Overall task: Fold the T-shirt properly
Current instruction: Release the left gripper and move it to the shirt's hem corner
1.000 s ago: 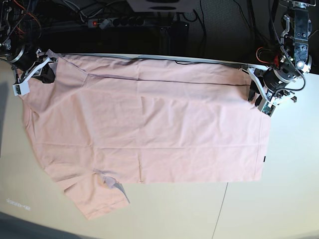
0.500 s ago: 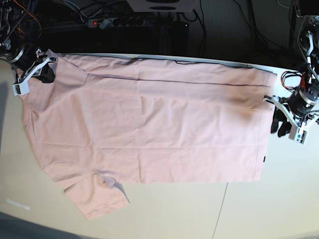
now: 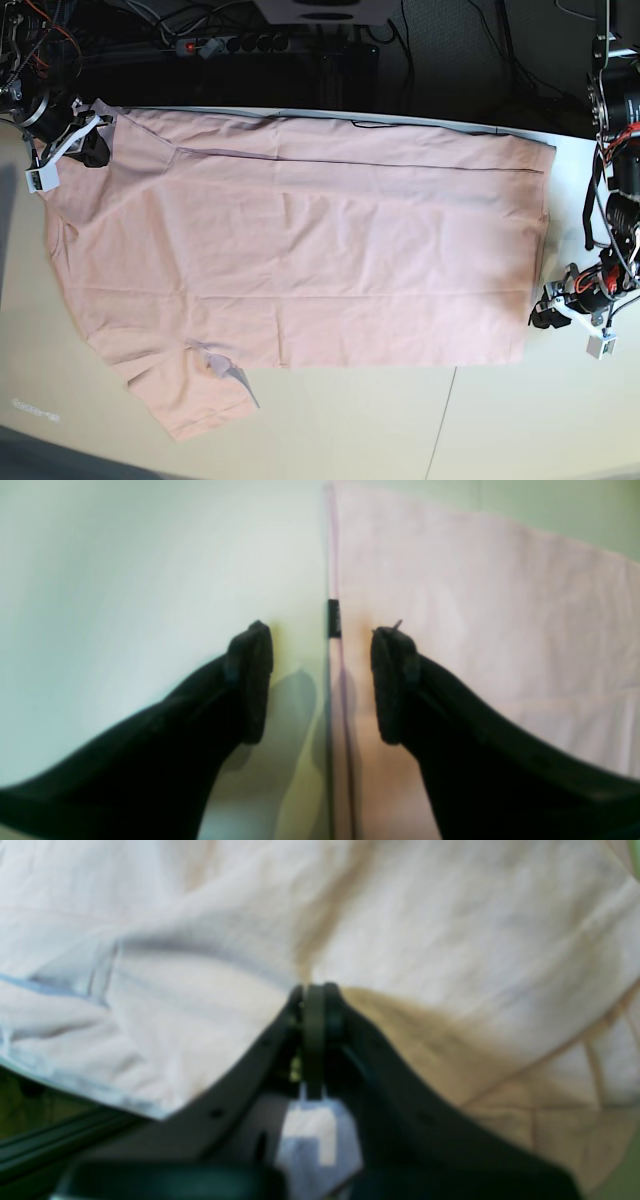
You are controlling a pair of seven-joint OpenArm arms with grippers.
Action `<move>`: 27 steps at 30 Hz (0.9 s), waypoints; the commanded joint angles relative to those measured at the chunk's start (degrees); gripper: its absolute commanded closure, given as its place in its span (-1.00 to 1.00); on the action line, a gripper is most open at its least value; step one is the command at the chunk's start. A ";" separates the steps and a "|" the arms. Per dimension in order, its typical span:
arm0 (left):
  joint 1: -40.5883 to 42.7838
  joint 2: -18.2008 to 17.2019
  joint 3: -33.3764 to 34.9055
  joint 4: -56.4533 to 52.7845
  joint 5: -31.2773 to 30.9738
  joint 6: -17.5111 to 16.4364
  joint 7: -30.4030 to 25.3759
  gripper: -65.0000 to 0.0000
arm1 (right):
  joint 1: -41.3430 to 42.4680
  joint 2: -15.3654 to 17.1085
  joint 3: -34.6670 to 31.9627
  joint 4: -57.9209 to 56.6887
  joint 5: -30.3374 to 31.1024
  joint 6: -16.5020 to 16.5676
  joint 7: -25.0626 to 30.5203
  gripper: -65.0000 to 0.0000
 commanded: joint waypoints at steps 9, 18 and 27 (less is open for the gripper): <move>-13.16 0.70 -0.09 -17.03 -0.24 -2.47 0.96 -0.07 | -0.35 0.92 0.44 0.17 -1.49 1.84 -1.73 1.00; -13.11 3.91 -0.09 -20.63 1.31 -2.43 1.66 -0.07 | -0.35 0.92 0.44 0.17 -1.49 1.86 -1.75 1.00; -13.14 7.41 -0.09 -20.63 5.42 -2.43 0.81 -0.07 | -0.35 0.92 0.44 0.17 -1.49 1.86 -1.60 1.00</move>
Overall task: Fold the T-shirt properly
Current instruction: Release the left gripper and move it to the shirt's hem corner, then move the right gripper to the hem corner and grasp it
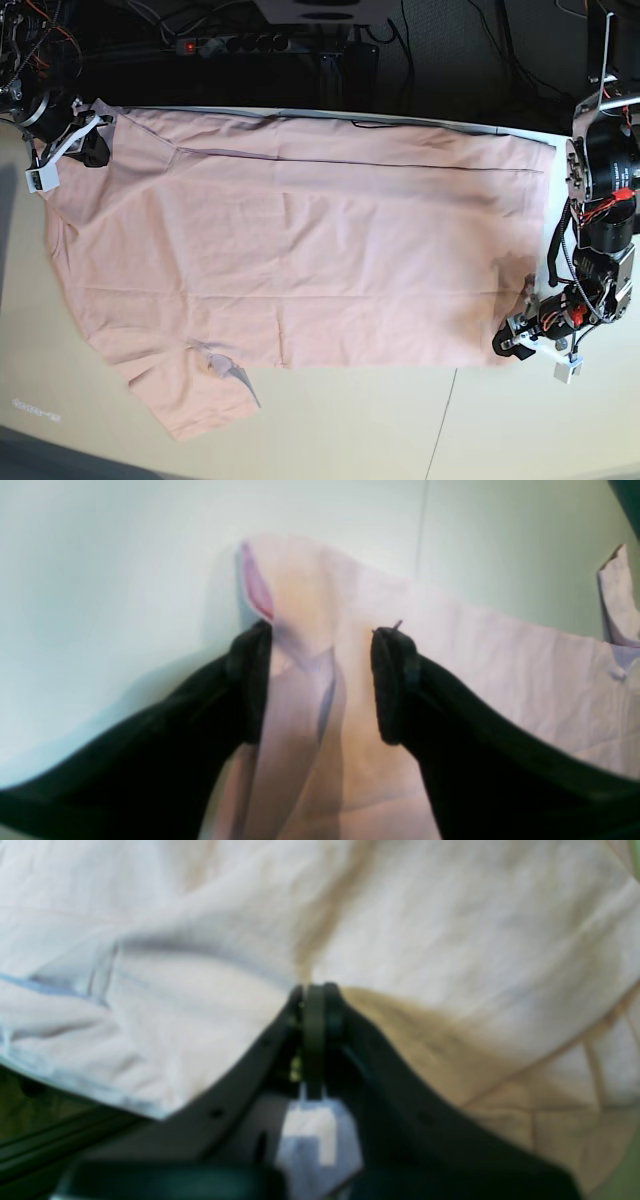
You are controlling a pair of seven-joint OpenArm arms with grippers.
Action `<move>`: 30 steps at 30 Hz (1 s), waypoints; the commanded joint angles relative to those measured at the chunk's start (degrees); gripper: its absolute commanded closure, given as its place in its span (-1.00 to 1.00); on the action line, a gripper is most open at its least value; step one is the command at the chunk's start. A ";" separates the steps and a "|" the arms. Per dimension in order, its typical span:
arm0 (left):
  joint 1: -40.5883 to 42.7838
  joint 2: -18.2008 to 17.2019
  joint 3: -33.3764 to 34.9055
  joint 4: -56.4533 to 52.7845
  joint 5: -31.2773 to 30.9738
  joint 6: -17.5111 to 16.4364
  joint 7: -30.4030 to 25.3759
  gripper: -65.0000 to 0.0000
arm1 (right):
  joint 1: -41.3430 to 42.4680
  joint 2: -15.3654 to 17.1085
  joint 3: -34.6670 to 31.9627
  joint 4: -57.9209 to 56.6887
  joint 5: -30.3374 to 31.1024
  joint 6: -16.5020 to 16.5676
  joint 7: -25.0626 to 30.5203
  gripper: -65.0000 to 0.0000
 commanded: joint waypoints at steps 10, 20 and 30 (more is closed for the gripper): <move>-0.44 -0.20 0.13 -0.07 4.59 -0.37 -4.11 0.80 | -0.31 0.96 0.42 0.15 -1.46 1.84 -1.49 1.00; -0.44 -0.20 0.13 -0.07 4.57 -0.37 -6.56 1.00 | 1.09 0.96 2.16 0.81 3.43 1.84 -1.27 1.00; -0.76 -0.17 0.13 -0.04 3.63 -0.39 -5.33 1.00 | 7.82 1.01 11.08 1.55 11.15 1.88 -4.63 1.00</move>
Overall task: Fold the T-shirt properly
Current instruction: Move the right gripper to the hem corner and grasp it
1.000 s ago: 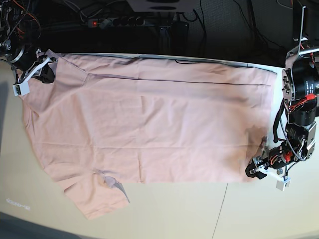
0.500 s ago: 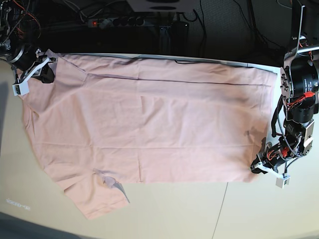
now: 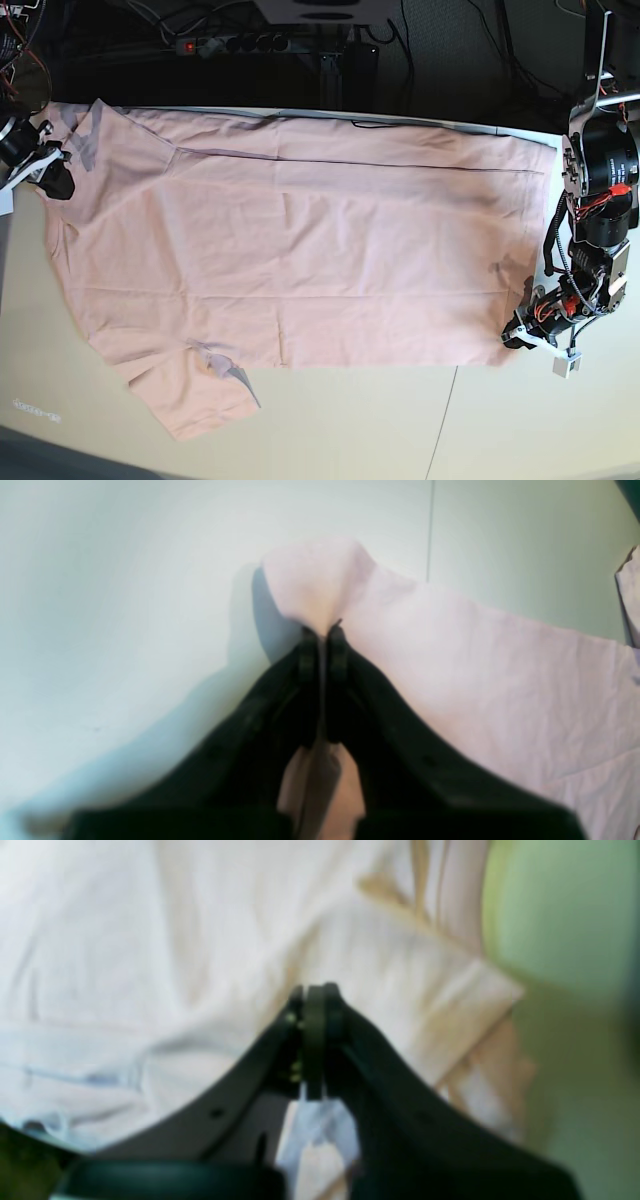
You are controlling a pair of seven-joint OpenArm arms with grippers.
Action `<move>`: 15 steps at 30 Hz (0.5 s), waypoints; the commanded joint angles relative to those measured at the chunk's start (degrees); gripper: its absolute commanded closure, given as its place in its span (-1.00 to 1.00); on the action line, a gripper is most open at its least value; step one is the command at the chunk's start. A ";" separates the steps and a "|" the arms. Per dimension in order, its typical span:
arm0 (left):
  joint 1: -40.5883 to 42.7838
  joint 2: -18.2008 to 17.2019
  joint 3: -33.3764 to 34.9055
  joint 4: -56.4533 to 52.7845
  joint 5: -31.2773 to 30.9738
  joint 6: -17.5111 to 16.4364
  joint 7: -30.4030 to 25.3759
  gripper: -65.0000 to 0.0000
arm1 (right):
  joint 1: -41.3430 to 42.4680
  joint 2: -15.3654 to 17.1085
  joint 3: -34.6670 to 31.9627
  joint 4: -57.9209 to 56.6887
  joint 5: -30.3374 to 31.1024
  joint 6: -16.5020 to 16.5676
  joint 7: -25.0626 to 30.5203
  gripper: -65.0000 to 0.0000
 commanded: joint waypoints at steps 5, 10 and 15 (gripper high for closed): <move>-1.66 -0.48 0.11 0.42 -0.15 -2.12 2.51 1.00 | 6.51 1.95 0.85 0.94 -0.52 1.75 1.07 1.00; -1.66 -0.50 0.11 0.42 -0.28 -2.19 3.48 1.00 | 13.53 2.84 0.44 -0.55 -5.64 1.70 1.14 1.00; -1.66 -0.48 0.11 0.42 -0.28 -2.19 3.43 1.00 | 21.62 5.29 -1.09 -9.62 -7.69 1.51 1.60 1.00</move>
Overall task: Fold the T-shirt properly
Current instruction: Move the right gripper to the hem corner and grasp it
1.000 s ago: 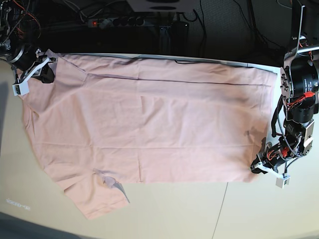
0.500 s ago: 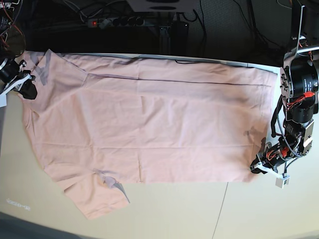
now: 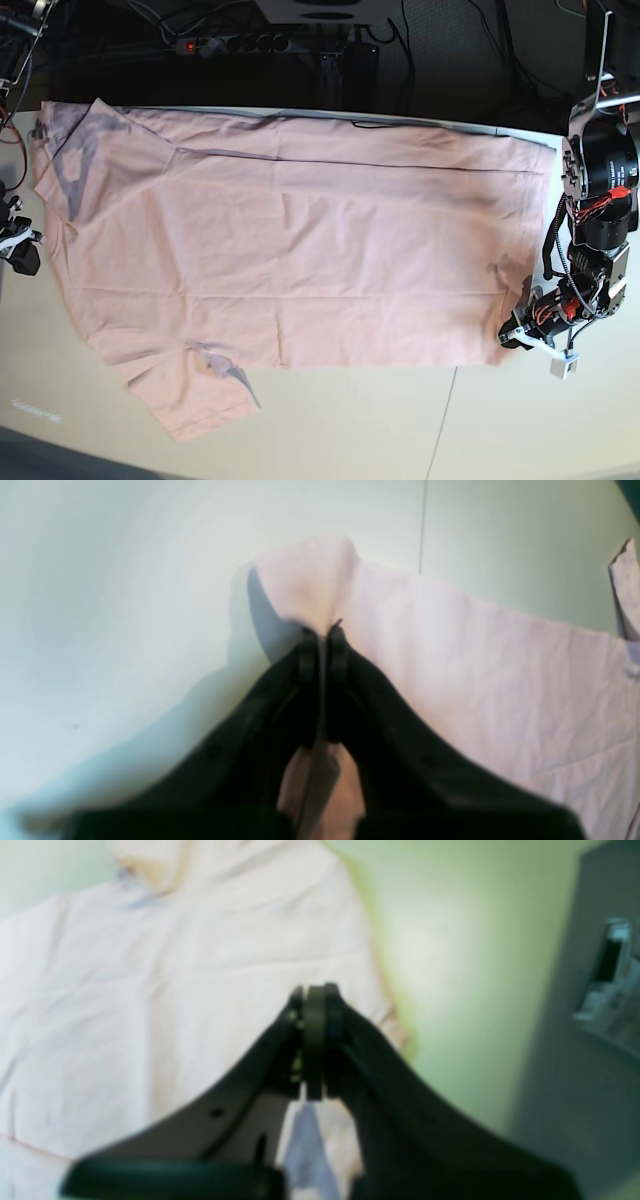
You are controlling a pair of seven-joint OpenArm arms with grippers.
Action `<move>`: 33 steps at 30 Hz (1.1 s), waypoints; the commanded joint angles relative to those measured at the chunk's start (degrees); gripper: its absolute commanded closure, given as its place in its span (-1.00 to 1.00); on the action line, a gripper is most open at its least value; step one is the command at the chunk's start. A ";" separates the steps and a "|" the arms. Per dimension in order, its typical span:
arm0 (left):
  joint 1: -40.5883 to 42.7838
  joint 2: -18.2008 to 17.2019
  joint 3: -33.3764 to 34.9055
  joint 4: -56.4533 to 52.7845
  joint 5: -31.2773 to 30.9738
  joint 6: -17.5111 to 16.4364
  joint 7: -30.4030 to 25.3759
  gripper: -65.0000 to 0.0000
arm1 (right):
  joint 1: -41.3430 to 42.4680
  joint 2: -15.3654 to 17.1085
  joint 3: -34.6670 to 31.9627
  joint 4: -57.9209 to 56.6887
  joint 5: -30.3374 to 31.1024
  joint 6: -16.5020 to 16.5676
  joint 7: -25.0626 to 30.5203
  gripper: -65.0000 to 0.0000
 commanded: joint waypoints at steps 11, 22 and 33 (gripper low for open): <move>-1.38 0.61 8.76 0.55 -0.11 -2.73 2.10 1.00 | 30.08 5.16 -0.74 -35.52 -4.55 1.31 6.43 1.00; -1.36 0.11 11.41 2.29 -1.79 -2.80 2.23 1.00 | 44.94 4.48 -13.46 -60.37 -20.02 -3.37 20.09 -0.13; -1.36 -0.07 11.41 2.29 -1.84 -2.91 2.86 1.00 | 43.95 -1.22 -16.55 -64.08 -24.39 -2.73 21.18 -0.15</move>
